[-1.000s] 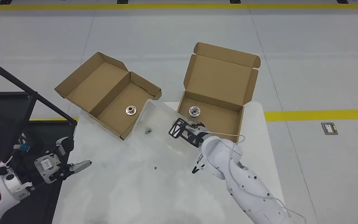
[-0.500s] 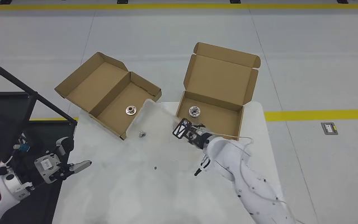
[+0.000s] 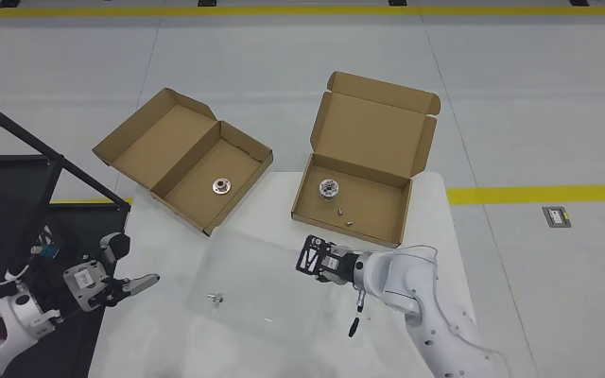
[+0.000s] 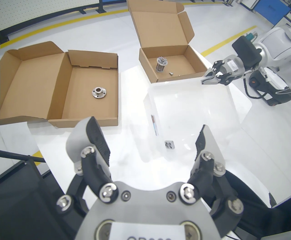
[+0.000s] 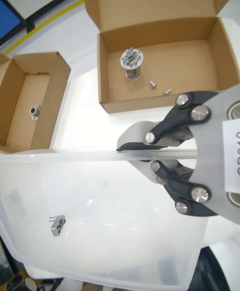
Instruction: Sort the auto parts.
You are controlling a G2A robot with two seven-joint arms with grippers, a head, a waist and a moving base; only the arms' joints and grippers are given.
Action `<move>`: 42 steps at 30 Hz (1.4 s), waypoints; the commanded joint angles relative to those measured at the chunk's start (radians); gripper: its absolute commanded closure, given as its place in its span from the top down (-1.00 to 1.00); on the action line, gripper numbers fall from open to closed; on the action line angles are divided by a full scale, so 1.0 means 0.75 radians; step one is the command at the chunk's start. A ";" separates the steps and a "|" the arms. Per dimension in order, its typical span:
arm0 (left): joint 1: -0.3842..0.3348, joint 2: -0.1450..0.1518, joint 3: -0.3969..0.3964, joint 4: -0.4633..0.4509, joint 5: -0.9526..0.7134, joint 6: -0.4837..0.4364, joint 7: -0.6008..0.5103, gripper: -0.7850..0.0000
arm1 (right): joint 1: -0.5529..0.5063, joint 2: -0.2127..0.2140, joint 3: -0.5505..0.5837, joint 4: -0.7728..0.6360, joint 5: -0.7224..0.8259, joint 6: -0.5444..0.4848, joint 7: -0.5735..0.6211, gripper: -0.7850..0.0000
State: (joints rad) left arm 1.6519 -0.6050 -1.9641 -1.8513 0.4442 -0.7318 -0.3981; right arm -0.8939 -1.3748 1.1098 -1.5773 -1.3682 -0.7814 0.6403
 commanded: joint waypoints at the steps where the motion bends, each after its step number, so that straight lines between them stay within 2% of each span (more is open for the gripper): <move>1: -0.001 0.001 0.001 -0.006 -0.004 -0.045 -0.033 1.00 | 0.002 0.005 0.000 0.024 0.009 -0.033 -0.009 -1.00; 9: -0.025 0.024 0.048 -0.032 -0.038 -0.262 -0.261 1.00 | 0.050 0.012 -0.047 0.155 0.010 -0.138 -0.071 -1.00; 14: -0.052 0.040 0.104 -0.062 -0.067 -0.297 -0.390 1.00 | 0.087 0.013 -0.070 0.234 -0.011 -0.139 -0.123 -1.00; 20: -0.079 0.051 0.165 -0.107 -0.097 -0.272 -0.465 1.00 | 0.123 0.014 -0.095 0.290 -0.031 -0.137 -0.169 -0.97; 21: -0.083 0.052 0.172 -0.114 -0.097 -0.266 -0.474 1.00 | 0.124 0.016 -0.096 0.293 -0.032 -0.139 -0.179 -0.40; 23: -0.090 0.054 0.188 -0.128 -0.100 -0.252 -0.494 1.00 | 0.124 0.019 -0.095 0.298 -0.038 -0.142 -0.191 -0.10; 26: -0.104 0.057 0.207 -0.146 -0.109 -0.234 -0.506 1.00 | 0.119 0.026 -0.086 0.297 -0.047 -0.142 -0.210 -0.01; 28: -0.113 0.059 0.217 -0.158 -0.111 -0.222 -0.517 1.00 | 0.112 0.031 -0.079 0.293 -0.055 -0.147 -0.221 0.18; 31: -0.126 0.061 0.232 -0.167 -0.113 -0.207 -0.531 1.00 | 0.102 0.039 -0.067 0.286 -0.063 -0.150 -0.242 0.22; 33: -0.134 0.063 0.244 -0.174 -0.109 -0.194 -0.545 1.00 | 0.090 0.046 -0.055 0.268 -0.073 -0.148 -0.264 0.43; 36: -0.144 0.068 0.272 -0.193 -0.101 -0.200 -0.592 1.00 | 0.045 0.062 -0.017 0.197 -0.097 -0.147 -0.312 0.43; 40: -0.175 0.078 0.308 -0.230 -0.095 -0.221 -0.679 1.00 | -0.086 0.095 0.079 -0.022 -0.164 -0.131 -0.442 0.69; 41: -0.191 0.081 0.315 -0.244 -0.089 -0.216 -0.699 1.00 | -0.129 0.104 0.108 -0.083 -0.191 -0.124 -0.482 1.00; 42: -0.208 0.083 0.323 -0.256 -0.086 -0.199 -0.709 1.00 | -0.170 0.113 0.135 -0.142 -0.216 -0.115 -0.521 1.00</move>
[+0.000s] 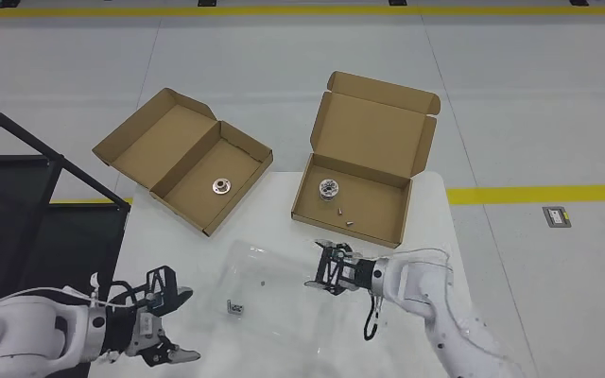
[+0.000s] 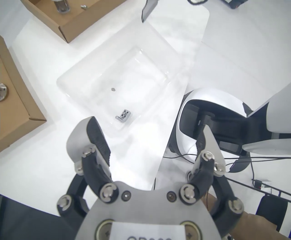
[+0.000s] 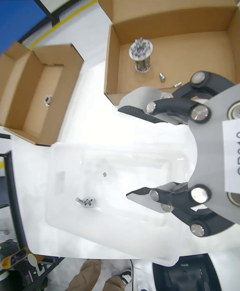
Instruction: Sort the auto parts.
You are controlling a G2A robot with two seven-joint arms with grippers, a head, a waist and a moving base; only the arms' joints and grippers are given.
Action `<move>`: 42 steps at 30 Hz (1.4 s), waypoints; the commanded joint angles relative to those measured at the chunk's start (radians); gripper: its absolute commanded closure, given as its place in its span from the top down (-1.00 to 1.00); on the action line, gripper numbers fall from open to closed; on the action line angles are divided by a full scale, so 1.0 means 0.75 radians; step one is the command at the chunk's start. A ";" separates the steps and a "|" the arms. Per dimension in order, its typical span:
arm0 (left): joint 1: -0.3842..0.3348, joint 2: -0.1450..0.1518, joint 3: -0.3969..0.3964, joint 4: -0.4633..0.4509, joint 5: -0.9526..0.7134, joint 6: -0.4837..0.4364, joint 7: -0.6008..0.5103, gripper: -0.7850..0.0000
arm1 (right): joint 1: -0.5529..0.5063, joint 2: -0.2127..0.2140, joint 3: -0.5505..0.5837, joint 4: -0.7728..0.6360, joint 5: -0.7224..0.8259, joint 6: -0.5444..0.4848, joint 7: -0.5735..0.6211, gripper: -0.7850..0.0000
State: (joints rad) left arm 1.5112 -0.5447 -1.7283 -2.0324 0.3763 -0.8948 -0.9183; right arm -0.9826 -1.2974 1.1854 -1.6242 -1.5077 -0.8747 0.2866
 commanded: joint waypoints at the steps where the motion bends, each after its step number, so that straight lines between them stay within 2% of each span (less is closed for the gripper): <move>1: -0.034 0.004 0.024 -0.034 0.005 0.036 -0.033 1.00 | -0.091 0.017 0.058 -0.130 -0.052 0.018 -0.089 1.00; 3: -0.047 0.007 0.043 -0.054 0.002 0.052 -0.060 1.00 | -0.136 0.026 0.085 -0.179 -0.085 0.023 -0.124 1.00; 14: -0.047 0.007 0.043 -0.054 0.002 0.052 -0.060 1.00 | -0.136 0.026 0.085 -0.179 -0.085 0.023 -0.124 1.00; 18: -0.059 0.000 0.083 -0.096 0.115 0.169 -0.028 1.00 | -0.183 0.038 0.128 -0.172 -0.078 0.034 -0.210 1.00; 20: -0.093 0.000 0.127 -0.117 0.165 0.180 -0.057 1.00 | -0.212 0.049 0.159 -0.181 -0.103 0.013 -0.274 1.00; 24: -0.208 0.001 0.252 -0.143 0.254 0.173 -0.155 1.00 | -0.255 0.072 0.202 -0.202 -0.160 -0.095 -0.390 1.00; 28: -0.378 -0.006 0.415 -0.113 0.362 0.196 -0.205 1.00 | -0.298 0.095 0.243 -0.227 -0.229 -0.151 -0.480 1.00; 31: -0.521 -0.021 0.573 -0.064 0.402 0.177 -0.187 1.00 | -0.343 0.111 0.281 -0.240 -0.272 -0.157 -0.542 1.00; 37: -0.838 -0.072 0.931 0.067 0.459 0.054 -0.063 1.00 | -0.432 0.138 0.344 -0.243 -0.331 -0.147 -0.646 1.00; 38: -0.890 -0.085 0.985 0.100 0.471 0.044 -0.053 0.58 | -0.443 0.142 0.352 -0.241 -0.335 -0.143 -0.659 1.00; 39: -0.941 -0.098 1.035 0.136 0.477 0.040 -0.050 -0.11 | -0.452 0.145 0.359 -0.239 -0.340 -0.140 -0.670 1.00; 40: -0.991 -0.112 1.085 0.172 0.484 0.046 -0.055 -0.50 | -0.460 0.148 0.366 -0.236 -0.341 -0.138 -0.681 1.00; 41: -1.040 -0.127 1.132 0.202 0.497 0.054 -0.063 -1.00 | -0.467 0.152 0.372 -0.235 -0.343 -0.136 -0.691 1.00; 42: -1.083 -0.143 1.177 0.233 0.498 0.057 -0.066 -1.00 | -0.474 0.155 0.378 -0.235 -0.345 -0.132 -0.700 1.00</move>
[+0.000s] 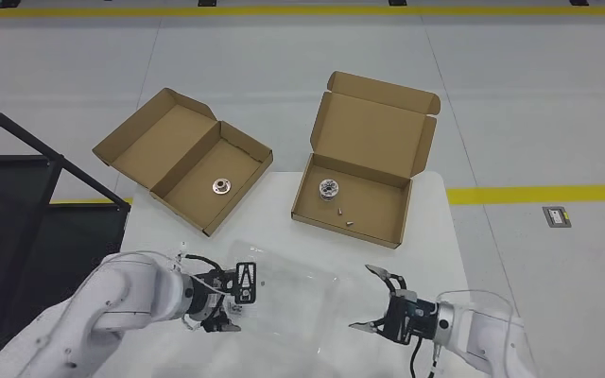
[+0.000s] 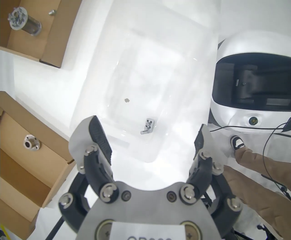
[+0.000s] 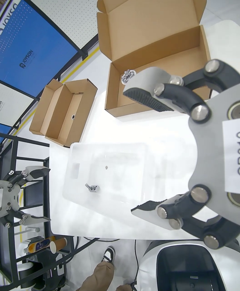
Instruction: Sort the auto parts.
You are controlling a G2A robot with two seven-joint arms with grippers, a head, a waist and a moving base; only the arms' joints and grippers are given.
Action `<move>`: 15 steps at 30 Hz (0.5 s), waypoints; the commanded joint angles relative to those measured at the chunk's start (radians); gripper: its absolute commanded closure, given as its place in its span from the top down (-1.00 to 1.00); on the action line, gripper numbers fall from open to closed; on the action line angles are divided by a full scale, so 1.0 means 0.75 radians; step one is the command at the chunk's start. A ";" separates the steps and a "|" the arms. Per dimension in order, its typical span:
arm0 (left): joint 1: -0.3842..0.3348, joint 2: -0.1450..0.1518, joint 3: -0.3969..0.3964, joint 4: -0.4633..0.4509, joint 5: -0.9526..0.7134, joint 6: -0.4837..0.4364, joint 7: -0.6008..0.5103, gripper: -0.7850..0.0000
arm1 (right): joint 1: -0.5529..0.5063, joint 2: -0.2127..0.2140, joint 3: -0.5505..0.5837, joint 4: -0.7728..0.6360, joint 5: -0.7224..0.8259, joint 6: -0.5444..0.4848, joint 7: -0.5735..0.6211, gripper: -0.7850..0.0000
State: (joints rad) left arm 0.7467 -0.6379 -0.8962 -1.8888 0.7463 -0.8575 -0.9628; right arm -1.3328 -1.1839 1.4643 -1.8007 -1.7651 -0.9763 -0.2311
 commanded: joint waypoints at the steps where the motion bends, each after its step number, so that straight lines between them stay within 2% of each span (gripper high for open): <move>1: -0.104 -0.035 0.108 0.071 -0.003 0.008 -0.008 -1.00 | -0.014 0.006 0.012 0.002 -0.003 0.007 -0.018 1.00; 7: -0.275 -0.121 0.293 0.204 -0.012 0.016 -0.015 -1.00 | -0.038 0.021 0.027 0.018 0.000 0.024 -0.043 1.00; 8: -0.294 -0.134 0.308 0.230 -0.011 0.049 -0.015 -1.00 | -0.040 0.023 0.027 0.025 0.002 0.024 -0.045 1.00; 15: -0.298 -0.139 0.314 0.240 -0.008 0.065 -0.016 -1.00 | -0.008 0.034 0.011 0.094 0.038 0.008 -0.028 1.00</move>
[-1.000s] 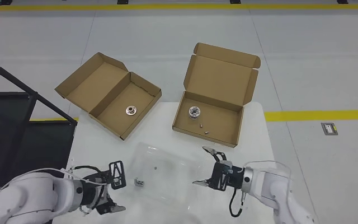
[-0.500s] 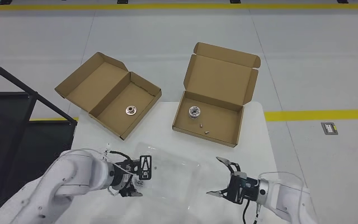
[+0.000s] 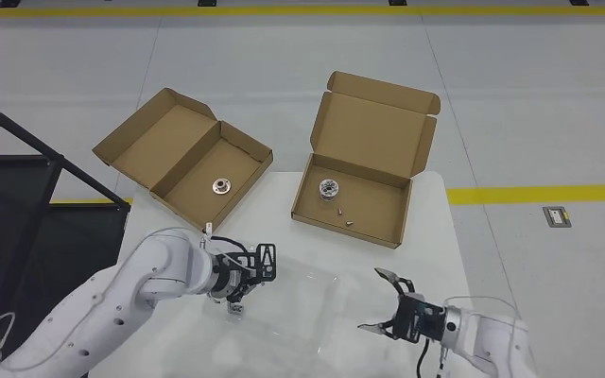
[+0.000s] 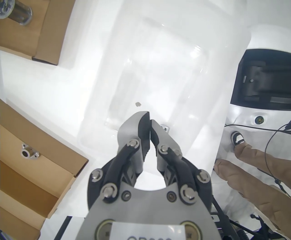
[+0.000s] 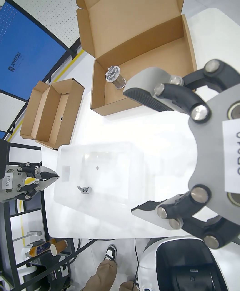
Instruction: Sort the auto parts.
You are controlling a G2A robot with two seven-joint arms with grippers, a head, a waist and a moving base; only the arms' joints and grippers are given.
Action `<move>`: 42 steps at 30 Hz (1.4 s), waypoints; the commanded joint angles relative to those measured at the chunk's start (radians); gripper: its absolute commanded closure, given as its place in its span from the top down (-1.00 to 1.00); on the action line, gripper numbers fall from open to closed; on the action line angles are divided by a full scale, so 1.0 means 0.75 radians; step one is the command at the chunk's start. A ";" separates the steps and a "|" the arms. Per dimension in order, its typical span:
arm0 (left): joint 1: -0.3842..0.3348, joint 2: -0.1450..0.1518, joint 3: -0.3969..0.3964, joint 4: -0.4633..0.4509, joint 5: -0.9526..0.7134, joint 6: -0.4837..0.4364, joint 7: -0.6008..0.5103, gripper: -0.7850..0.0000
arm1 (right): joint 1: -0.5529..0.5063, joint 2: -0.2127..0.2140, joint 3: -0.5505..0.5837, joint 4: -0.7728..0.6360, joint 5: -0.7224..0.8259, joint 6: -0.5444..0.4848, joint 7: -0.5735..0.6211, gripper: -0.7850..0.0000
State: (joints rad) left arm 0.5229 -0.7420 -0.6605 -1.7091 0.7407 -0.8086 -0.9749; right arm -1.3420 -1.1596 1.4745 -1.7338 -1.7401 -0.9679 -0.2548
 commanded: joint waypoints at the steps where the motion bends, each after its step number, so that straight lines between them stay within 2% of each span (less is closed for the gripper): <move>1: 0.000 0.000 0.000 0.000 0.000 0.000 0.000 -1.00 | 0.007 0.003 -0.005 0.008 0.006 -0.005 0.007 1.00; 3: 0.000 0.000 0.000 0.000 0.000 0.000 0.000 -1.00 | 0.014 0.006 -0.010 0.016 0.013 -0.006 0.015 1.00; 4: 0.000 0.000 0.000 0.000 0.000 0.000 0.000 -0.34 | 0.017 0.008 -0.014 0.018 0.017 -0.005 0.018 1.00; 5: 0.000 0.000 0.000 0.000 0.000 0.000 0.000 1.00 | 0.021 0.009 -0.019 0.021 0.019 -0.005 0.023 1.00; 9: 0.034 0.001 0.006 -0.019 0.115 -0.003 0.051 1.00 | 0.043 0.013 -0.040 0.038 0.022 0.001 0.055 1.00; 11: 0.042 -0.003 0.020 -0.036 0.192 -0.060 0.093 1.00 | 0.054 0.014 -0.053 0.046 0.035 0.008 0.073 1.00; 13: 0.046 -0.009 0.031 0.002 0.264 -0.110 0.155 1.00 | 0.062 0.015 -0.064 0.053 0.046 0.009 0.086 1.00; 21: -0.011 -0.070 0.138 0.094 0.555 -0.267 0.274 0.99 | 0.033 0.025 -0.066 0.040 0.077 0.042 0.134 1.00; 22: -0.017 -0.078 0.160 0.097 0.594 -0.272 0.281 0.95 | 0.024 0.027 -0.062 0.037 0.081 0.047 0.135 1.00; 26: -0.043 -0.101 0.242 0.129 0.721 -0.272 0.312 1.00 | -0.006 0.035 -0.047 0.029 0.095 0.062 0.128 1.00; 33: -0.043 -0.101 0.242 0.129 0.721 -0.272 0.312 1.00 | -0.019 0.045 -0.050 0.016 0.103 0.076 0.125 1.00; 37: -0.007 -0.099 0.244 0.132 0.795 -0.232 0.324 1.00 | -0.004 0.048 -0.069 0.018 0.109 0.078 0.135 1.00; 39: 0.003 -0.097 0.242 0.132 0.829 -0.232 0.315 0.88 | 0.005 0.049 -0.079 0.024 0.113 0.080 0.140 1.00; 42: 0.022 -0.097 0.240 0.125 0.853 -0.231 0.316 0.95 | 0.014 0.051 -0.094 0.035 0.116 0.085 0.146 1.00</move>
State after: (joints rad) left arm 0.5340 -0.8147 -0.4792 -1.6149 1.3761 -0.9833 -0.7392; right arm -1.3336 -1.1218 1.4081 -1.7104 -1.6537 -0.9061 -0.1466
